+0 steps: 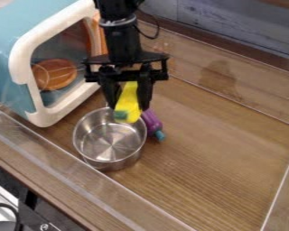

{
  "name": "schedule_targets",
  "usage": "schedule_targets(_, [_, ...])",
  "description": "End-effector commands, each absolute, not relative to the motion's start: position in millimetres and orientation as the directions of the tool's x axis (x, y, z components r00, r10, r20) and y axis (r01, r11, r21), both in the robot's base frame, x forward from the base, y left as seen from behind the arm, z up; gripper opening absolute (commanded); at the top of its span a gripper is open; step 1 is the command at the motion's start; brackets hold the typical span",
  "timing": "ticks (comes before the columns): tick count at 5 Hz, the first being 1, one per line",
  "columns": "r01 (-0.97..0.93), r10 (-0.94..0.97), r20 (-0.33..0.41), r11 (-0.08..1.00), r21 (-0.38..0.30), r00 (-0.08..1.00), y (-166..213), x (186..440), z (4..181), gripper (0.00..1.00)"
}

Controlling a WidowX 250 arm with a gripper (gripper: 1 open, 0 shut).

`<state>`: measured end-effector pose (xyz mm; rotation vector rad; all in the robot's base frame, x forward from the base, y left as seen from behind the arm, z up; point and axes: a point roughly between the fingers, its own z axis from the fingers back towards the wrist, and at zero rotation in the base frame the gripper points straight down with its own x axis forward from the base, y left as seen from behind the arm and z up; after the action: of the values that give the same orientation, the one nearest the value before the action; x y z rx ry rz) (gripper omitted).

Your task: Remove the banana from inside the silver pot and put it on the table

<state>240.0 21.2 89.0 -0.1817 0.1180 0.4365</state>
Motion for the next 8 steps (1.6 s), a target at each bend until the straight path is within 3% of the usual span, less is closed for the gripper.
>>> schedule_targets(1, [-0.415, 0.404, -0.097, 0.894, -0.167, 0.91, 18.7, 249.4, 105.0, 0.0])
schedule_targets(8, [-0.441, 0.433, -0.088, 0.873, -0.208, 0.897, -7.6, 276.1, 107.6, 0.0])
